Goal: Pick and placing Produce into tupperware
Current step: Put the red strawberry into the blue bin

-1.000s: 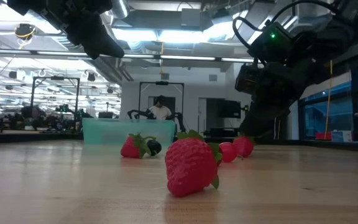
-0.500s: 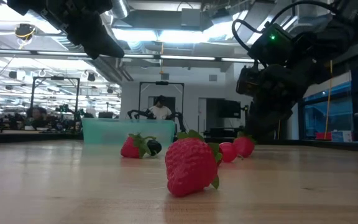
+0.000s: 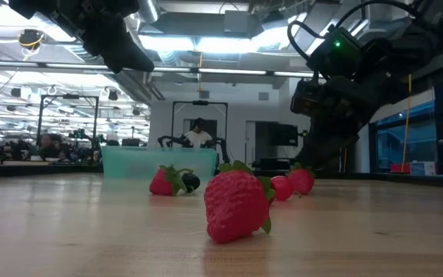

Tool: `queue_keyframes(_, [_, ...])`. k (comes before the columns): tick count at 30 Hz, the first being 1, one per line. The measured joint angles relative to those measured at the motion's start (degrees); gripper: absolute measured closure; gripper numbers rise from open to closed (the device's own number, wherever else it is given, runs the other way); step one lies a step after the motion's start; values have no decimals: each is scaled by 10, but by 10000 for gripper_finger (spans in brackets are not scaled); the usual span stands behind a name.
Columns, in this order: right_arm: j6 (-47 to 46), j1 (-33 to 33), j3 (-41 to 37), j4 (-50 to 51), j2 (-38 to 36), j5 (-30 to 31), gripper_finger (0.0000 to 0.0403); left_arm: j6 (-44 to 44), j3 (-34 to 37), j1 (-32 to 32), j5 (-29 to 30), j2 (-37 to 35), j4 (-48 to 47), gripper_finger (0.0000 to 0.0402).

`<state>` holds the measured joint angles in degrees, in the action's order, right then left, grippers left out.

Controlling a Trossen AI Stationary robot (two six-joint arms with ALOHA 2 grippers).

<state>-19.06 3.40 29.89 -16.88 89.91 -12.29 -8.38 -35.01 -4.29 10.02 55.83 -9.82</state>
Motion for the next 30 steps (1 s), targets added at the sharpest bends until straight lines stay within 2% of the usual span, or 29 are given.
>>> queue_keyframes(8, [0,0,0,-11,0,0,277,0,0,0,0,0,0,357])
queue_keyframes(30, [-1,-3,0,-17,0,-9,293,0,0,0,0,0,0,401])
